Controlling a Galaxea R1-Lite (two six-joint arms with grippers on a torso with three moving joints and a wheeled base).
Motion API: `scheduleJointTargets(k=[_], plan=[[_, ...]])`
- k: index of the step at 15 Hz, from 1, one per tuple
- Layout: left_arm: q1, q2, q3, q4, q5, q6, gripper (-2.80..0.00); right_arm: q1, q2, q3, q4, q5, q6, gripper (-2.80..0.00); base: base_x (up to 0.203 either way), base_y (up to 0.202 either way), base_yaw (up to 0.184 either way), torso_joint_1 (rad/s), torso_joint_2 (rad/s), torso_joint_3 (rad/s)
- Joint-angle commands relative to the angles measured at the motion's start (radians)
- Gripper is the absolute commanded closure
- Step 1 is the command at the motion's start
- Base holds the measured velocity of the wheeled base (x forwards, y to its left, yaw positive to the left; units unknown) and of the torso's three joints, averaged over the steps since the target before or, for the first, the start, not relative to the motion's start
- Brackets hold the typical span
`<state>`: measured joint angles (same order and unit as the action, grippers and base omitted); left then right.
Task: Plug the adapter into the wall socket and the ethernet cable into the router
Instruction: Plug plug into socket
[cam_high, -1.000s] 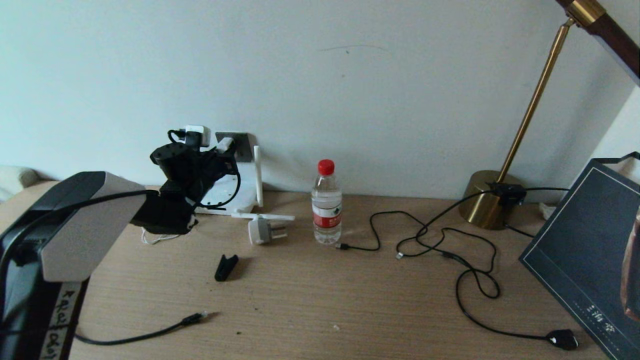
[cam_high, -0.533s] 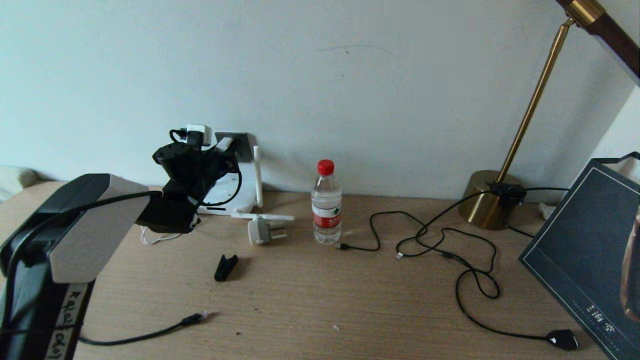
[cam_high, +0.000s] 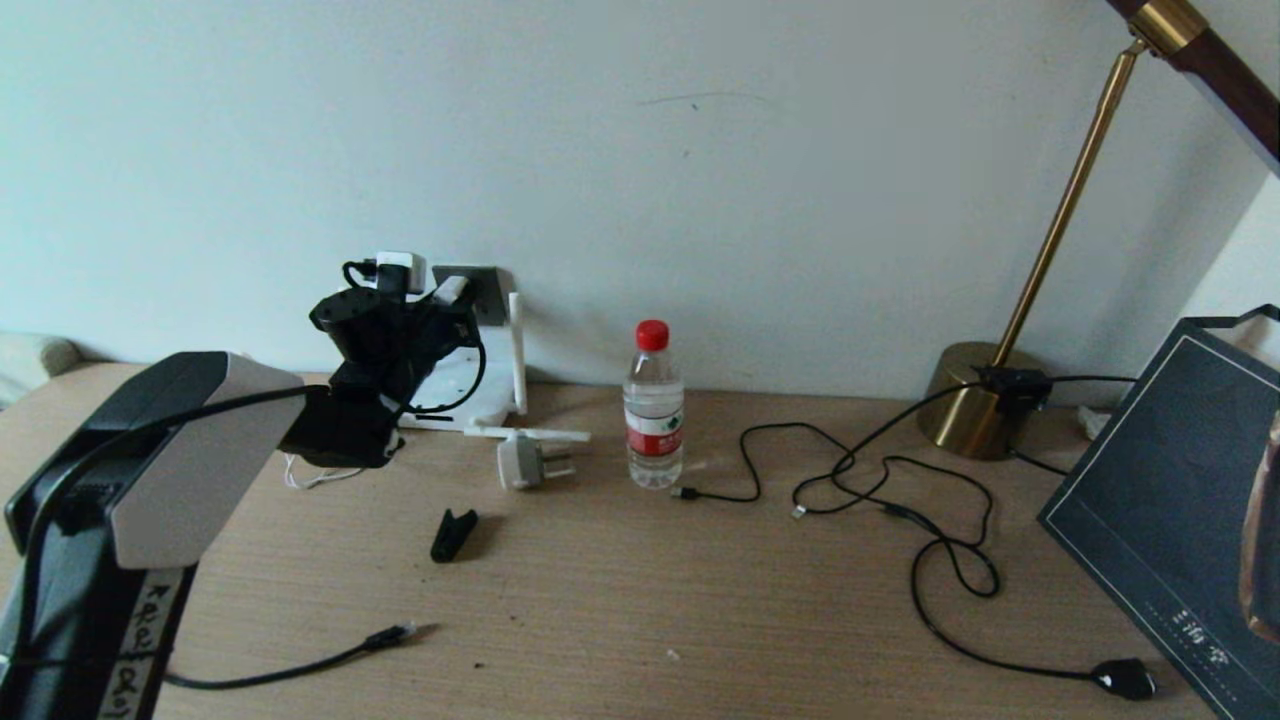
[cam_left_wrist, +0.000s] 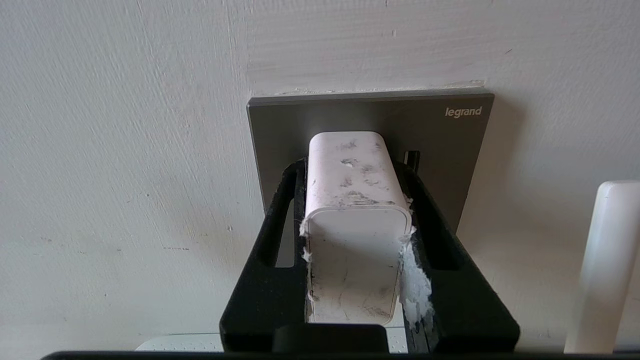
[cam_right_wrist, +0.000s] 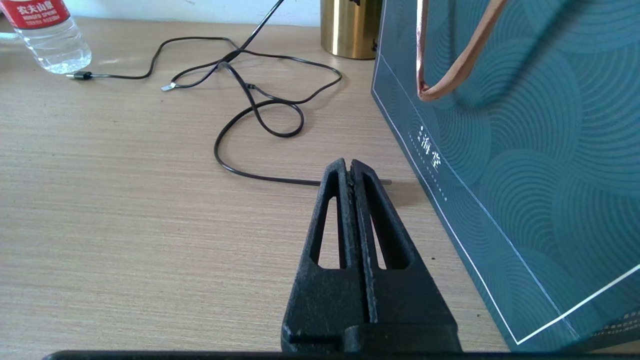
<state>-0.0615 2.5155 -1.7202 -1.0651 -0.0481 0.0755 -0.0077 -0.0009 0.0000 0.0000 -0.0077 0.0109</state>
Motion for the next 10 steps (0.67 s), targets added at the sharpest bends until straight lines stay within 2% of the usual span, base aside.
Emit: scheduleJointTargets(k=[1,2,3,10], plan=[[0.000,0.006,0.001,-0.004,0.008,0.000,0.00,0.000,0.001,0.000,0.000,0.000,0.000,0.00,0.000,0.000,0.000,0.000,0.00,0.000],[0.000,0.006,0.001,-0.006,0.010,0.000,0.00,0.000,0.001,0.000,0.000,0.000,0.000,0.00,0.000,0.000,0.000,0.000,0.00,0.000],[0.000,0.006,0.001,-0.008,0.010,0.000,-2.80,0.000,0.001,0.000,0.000,0.000,0.000,0.00,0.000,0.000,0.000,0.000,0.00,0.000],[0.000,-0.012,0.013,-0.020,0.013,0.001,-2.80,0.000,0.001,0.000,0.000,0.000,0.000,0.00,0.000,0.000,0.000,0.000,0.00,0.000]])
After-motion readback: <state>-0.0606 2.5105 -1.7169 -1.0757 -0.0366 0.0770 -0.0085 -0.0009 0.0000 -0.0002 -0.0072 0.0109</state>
